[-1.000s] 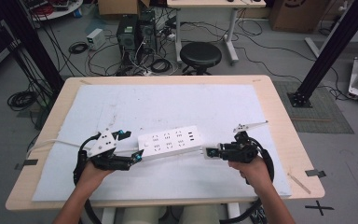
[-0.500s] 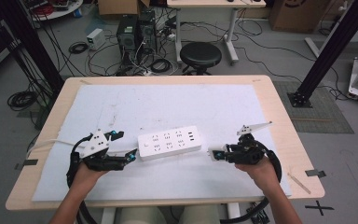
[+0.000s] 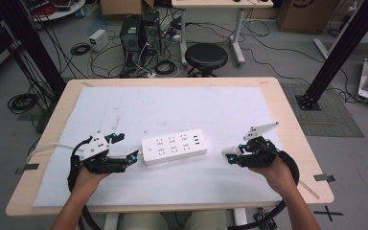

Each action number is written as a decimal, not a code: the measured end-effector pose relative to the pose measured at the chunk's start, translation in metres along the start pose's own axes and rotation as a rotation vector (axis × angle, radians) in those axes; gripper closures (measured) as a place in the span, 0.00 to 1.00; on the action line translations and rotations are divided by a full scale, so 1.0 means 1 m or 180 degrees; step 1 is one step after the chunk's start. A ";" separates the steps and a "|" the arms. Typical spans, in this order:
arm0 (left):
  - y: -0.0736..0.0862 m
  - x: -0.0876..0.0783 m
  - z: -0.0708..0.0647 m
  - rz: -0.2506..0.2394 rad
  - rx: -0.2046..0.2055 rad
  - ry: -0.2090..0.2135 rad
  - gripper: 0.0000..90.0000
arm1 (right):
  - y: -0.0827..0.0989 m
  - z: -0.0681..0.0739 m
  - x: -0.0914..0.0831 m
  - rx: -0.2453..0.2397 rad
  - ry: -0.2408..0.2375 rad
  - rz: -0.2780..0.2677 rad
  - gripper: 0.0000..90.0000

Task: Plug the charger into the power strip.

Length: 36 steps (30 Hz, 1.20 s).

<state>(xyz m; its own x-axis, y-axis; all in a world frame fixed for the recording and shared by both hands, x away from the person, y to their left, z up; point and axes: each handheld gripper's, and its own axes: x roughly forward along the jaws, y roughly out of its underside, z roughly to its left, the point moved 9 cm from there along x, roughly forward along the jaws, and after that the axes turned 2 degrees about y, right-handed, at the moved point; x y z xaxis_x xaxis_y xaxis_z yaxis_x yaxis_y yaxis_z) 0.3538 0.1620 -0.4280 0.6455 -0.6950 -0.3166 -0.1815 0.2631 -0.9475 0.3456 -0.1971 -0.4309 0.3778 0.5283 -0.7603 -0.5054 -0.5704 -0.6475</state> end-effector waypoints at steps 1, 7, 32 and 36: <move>0.000 0.000 0.000 -0.0001 -0.0007 -0.0001 0.24 | 0.000 -0.001 -0.001 -0.0047 0.0039 0.0026 0.70; 0.002 -0.001 0.002 -0.0003 -0.0019 -0.0009 0.24 | -0.003 -0.005 -0.003 -0.0221 0.0185 0.0144 0.70; 0.005 -0.005 0.006 -0.0081 -0.0082 -0.0047 0.24 | -0.039 0.007 0.016 -0.0664 0.0217 0.0312 0.70; 0.006 -0.008 0.008 -0.0098 -0.0105 -0.0069 0.24 | -0.045 0.011 0.018 -0.0566 0.0038 0.0245 0.70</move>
<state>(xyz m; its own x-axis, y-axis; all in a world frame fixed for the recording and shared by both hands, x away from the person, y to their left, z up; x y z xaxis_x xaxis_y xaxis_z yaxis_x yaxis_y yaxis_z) 0.3534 0.1742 -0.4307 0.6670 -0.6878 -0.2866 -0.1854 0.2193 -0.9579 0.3665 -0.1546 -0.4153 0.3532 0.4719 -0.8078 -0.3884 -0.7115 -0.5855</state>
